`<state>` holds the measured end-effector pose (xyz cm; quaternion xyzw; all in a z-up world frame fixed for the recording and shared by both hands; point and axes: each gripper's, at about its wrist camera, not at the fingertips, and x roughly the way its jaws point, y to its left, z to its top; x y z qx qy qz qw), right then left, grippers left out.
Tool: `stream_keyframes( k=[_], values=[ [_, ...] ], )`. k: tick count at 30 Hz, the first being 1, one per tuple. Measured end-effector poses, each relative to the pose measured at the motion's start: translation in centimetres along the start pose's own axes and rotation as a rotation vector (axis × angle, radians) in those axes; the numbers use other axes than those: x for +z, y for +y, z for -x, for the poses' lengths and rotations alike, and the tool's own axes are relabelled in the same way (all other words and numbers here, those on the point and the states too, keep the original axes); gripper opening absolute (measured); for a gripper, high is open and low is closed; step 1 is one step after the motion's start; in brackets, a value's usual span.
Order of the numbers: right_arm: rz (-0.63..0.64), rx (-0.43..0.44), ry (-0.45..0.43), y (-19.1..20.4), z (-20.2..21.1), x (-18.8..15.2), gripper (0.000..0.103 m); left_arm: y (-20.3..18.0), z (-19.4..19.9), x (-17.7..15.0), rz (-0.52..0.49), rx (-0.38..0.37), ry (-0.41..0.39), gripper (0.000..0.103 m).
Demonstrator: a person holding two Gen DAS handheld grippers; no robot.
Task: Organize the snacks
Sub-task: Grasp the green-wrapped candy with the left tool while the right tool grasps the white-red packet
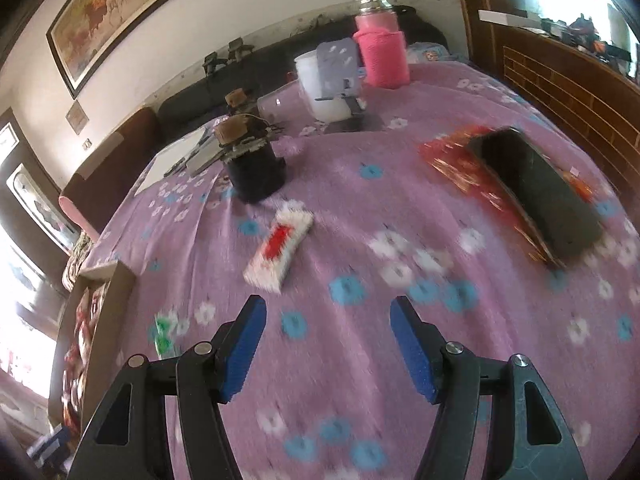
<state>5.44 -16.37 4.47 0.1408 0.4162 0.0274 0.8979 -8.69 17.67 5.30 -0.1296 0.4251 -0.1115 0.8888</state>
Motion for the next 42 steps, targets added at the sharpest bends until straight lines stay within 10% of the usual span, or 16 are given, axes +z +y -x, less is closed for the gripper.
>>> stream_keyframes(
  k=[8,10,12,22,34,37,42],
  values=[
    [0.047,-0.106,0.074,4.2,-7.6,3.3,0.068,-1.5,0.5,0.5,-0.047,-0.014,0.015,0.054],
    [0.080,-0.149,0.052,5.0,-8.3,3.4,0.059,-2.2,0.4,0.9,-0.062,-0.009,0.022,0.054],
    [0.113,-0.153,0.052,5.4,-8.5,3.4,0.025,-2.8,0.1,1.5,-0.064,-0.018,0.032,0.054],
    [0.125,-0.066,0.073,3.2,-2.4,-2.5,0.024,-7.6,-4.9,4.7,-0.075,-0.051,0.074,0.054],
    [0.089,0.045,0.024,0.7,0.5,-5.5,0.028,-10.1,-16.2,6.7,-0.162,0.139,0.105,0.053],
    [0.096,0.034,0.031,0.9,0.4,-5.5,0.028,-10.8,-16.7,6.9,-0.211,0.175,0.114,0.021],
    [0.146,0.011,0.036,1.7,0.5,-5.8,0.027,-11.3,-16.2,6.4,-0.215,0.155,0.120,0.016]
  ],
)
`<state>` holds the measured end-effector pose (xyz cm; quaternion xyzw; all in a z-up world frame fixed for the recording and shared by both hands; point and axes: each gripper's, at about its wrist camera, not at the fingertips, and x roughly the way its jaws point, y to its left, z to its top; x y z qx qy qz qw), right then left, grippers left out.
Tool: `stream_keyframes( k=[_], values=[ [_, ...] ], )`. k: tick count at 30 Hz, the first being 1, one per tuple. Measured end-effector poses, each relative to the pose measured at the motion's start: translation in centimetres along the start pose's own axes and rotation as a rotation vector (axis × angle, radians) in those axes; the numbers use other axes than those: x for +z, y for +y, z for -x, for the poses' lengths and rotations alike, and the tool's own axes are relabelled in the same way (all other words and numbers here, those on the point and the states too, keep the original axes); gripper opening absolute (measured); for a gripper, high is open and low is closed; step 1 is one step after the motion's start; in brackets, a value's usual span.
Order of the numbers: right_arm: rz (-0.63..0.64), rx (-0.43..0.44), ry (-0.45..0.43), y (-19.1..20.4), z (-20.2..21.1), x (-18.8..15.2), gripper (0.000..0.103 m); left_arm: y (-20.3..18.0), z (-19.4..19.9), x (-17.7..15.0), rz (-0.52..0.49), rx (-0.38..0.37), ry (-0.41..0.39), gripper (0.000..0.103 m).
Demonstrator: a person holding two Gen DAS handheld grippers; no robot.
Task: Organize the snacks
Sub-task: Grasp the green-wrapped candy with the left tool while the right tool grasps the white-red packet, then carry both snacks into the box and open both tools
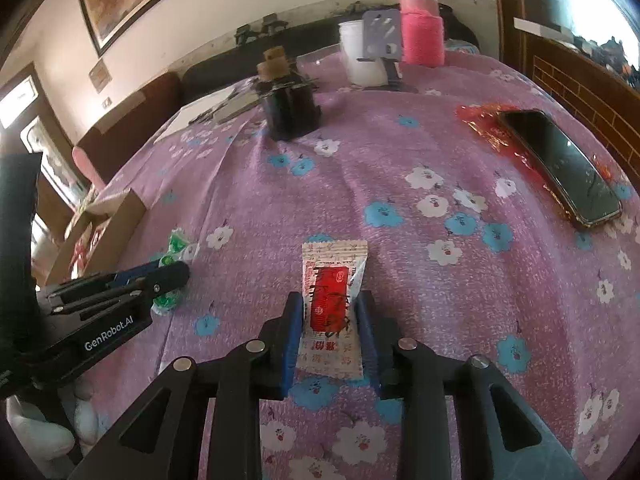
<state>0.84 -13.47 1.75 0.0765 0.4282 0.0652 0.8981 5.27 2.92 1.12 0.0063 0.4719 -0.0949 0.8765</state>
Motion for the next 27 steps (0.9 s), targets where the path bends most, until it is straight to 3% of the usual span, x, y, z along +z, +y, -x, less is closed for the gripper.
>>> stream_keyframes(
  k=[2,8,12,19,27],
  values=[
    [0.015,-0.013,-0.002,0.2,0.0,-0.1,0.026,0.2,0.9,-0.2,0.011,-0.022,-0.011,0.016],
    [-0.067,0.072,-0.056,-1.2,1.0,0.2,0.025,1.5,5.0,-1.5,0.071,-0.125,-0.047,0.016],
    [-0.064,0.057,-0.094,-1.1,1.4,0.2,0.025,4.0,8.0,-3.1,0.144,-0.181,-0.073,0.017],
    [-0.081,0.042,-0.103,-1.4,1.3,0.2,0.025,12.1,13.6,-7.2,0.276,-0.097,-0.161,0.017],
    [-0.057,0.008,-0.112,-0.8,1.4,-0.1,0.025,19.4,15.2,-11.1,0.443,-0.047,-0.182,0.017]
  ],
)
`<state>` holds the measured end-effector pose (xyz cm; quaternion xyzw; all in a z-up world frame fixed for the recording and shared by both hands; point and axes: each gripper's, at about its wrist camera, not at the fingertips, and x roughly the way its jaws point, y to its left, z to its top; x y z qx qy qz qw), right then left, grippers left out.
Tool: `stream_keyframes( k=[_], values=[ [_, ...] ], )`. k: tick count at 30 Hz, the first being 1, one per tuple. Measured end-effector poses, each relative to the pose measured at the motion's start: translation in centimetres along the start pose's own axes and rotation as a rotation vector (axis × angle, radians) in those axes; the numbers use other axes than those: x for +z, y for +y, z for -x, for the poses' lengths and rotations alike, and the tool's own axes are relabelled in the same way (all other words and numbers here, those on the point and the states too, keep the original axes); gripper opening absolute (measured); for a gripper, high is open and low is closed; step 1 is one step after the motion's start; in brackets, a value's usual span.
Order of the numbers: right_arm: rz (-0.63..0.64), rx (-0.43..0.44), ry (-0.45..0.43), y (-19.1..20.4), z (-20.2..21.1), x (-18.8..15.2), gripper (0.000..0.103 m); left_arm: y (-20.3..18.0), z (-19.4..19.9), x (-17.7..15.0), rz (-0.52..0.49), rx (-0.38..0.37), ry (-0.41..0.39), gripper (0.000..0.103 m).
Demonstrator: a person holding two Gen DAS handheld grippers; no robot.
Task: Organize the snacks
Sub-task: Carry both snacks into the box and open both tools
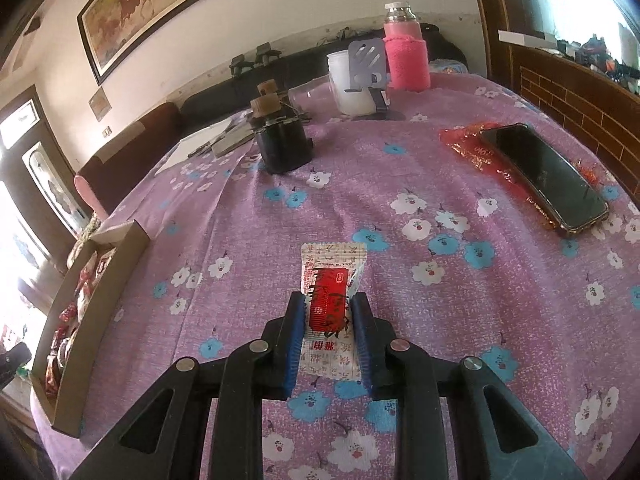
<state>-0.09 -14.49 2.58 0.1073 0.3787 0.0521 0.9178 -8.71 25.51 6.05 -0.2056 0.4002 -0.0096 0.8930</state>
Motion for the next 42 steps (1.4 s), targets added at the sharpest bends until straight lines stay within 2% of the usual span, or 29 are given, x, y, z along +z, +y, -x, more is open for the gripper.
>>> stream_keyframes(
  k=[2,5,10,16,19,25,39,40,42],
  values=[
    [0.008,-0.019,0.003,0.3,0.2,-0.1,0.025,1.0,0.2,-0.3,0.020,-0.012,0.008,0.017],
    [0.011,0.024,0.025,1.6,1.1,-0.6,0.025,1.2,-0.2,-0.7,0.017,-0.044,0.025,0.017],
    [0.121,0.142,0.063,8.2,2.6,-1.1,0.025,0.3,-2.5,-1.1,-0.002,-0.085,0.080,0.017],
    [0.228,0.278,0.128,16.0,2.4,-0.8,0.024,0.0,-4.1,-1.1,-0.024,-0.028,0.143,0.017],
    [0.261,0.331,0.167,19.6,1.4,-0.7,0.024,-0.1,-4.2,-1.2,-0.032,-0.029,0.141,0.017],
    [0.340,0.360,0.215,25.1,-0.7,-2.2,0.024,0.8,-3.9,-1.1,-0.013,-0.040,0.121,0.017],
    [0.381,0.347,0.255,28.2,-2.7,-2.9,0.024,3.7,0.3,-0.7,0.057,-0.094,0.028,0.019],
    [0.385,0.348,0.254,28.3,-2.7,-2.9,0.024,4.2,0.6,-0.6,0.069,-0.090,0.021,0.020],
    [0.392,0.352,0.251,28.7,-2.5,-3.0,0.024,5.0,1.2,-0.6,0.085,-0.069,0.006,0.030]
  ],
)
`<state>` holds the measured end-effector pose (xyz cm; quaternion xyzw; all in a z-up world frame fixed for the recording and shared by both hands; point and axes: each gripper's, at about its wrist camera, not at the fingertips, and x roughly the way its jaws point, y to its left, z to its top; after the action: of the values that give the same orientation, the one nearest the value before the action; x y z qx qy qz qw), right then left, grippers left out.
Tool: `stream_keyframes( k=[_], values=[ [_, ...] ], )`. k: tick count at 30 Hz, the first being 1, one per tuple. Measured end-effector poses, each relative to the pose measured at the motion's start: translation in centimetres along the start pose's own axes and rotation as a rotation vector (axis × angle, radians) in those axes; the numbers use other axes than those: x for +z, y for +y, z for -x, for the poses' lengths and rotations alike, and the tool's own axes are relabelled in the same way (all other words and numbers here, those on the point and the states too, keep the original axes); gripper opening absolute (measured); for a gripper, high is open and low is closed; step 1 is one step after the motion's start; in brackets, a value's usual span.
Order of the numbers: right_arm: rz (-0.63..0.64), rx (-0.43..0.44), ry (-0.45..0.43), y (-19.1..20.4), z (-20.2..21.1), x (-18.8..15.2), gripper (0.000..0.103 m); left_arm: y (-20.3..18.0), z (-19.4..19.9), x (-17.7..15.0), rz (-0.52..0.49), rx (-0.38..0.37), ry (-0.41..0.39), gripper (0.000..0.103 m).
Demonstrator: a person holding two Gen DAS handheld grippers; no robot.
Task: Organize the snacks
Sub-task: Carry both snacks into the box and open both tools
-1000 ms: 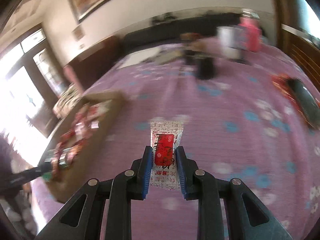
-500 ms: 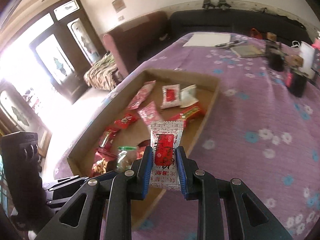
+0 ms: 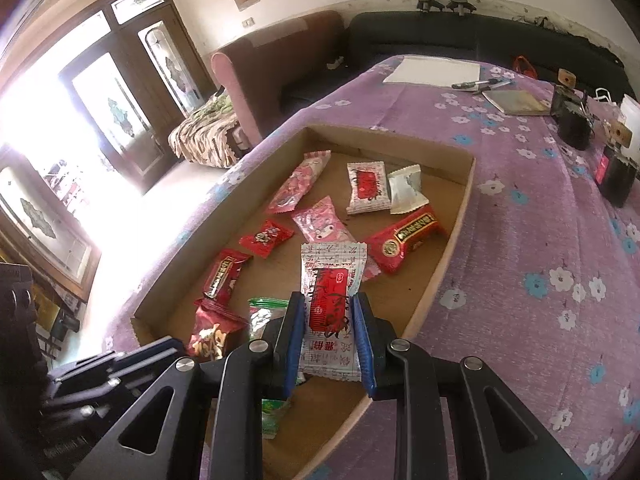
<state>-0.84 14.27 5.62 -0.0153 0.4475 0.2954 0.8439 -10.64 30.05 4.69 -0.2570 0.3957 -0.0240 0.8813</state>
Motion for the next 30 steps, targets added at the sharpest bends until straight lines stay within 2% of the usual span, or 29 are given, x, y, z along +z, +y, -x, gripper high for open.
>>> stream_keyframes(
  k=[5,10,12,14,20,26,30],
  values=[
    [0.015,0.006,0.000,1.0,-0.3,0.6,0.024,1.3,0.8,0.1,0.033,0.053,-0.024,0.032],
    [0.054,-0.010,0.010,2.8,-2.1,1.9,0.024,1.4,1.1,-0.3,0.011,0.112,-0.027,0.034],
    [0.067,-0.021,0.021,3.4,-3.1,2.3,0.025,1.4,1.2,-0.4,-0.006,0.148,-0.035,0.051],
    [0.074,-0.028,0.030,3.8,-3.9,2.4,0.026,1.4,1.6,-0.5,-0.018,0.181,-0.053,0.056],
    [0.048,-0.040,0.037,3.5,-5.1,2.0,0.028,1.8,2.0,-0.6,-0.033,0.222,-0.060,0.056],
    [0.022,-0.034,-0.013,2.7,-2.7,2.0,0.036,1.3,1.7,-0.8,-0.042,0.216,-0.051,0.056],
    [-0.003,-0.024,-0.033,1.9,-1.3,1.5,0.037,0.7,1.6,-1.1,-0.053,0.213,-0.043,0.056]
  ],
)
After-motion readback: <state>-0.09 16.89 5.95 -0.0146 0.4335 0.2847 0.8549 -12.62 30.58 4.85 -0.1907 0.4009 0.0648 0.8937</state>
